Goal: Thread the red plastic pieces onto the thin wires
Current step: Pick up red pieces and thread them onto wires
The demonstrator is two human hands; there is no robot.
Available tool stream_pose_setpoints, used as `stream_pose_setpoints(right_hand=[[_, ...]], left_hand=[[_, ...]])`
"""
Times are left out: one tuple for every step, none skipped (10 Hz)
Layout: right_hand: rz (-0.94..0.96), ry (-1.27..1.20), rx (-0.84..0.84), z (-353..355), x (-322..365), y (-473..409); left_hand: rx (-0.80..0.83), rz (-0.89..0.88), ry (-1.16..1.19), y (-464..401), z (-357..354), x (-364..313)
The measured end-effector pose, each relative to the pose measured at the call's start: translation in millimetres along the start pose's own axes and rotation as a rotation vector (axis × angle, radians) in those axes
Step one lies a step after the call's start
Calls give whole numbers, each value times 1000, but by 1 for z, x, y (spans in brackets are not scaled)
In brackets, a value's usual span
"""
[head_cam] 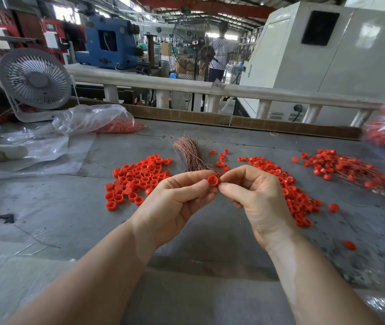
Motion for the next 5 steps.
stream_pose_setpoints(right_hand=[[-3,2,-2,0,0,0],[-3,3,-3,0,0,0],[-3,-8,-2,-1,1,0],[-5,-11,-1,-1,1,1],[-7,-14,2,-2,1,1]], left_hand=[[0,-6,12,0,0,0],[11,7,26,0,-1,0],[12,17,37,1,-1,0],[0,20,40,1,0,0],[-7,10,35,1,1,0]])
Point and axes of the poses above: each hand's wrist, its own y-axis away from the middle knuckle, its own z-axis out of the back of the hand, x = y × z, the point moved 9 cm from there along -y, towards the middle knuckle, and after that the axes turned 14 degrees about x, right-handed, at the moved point
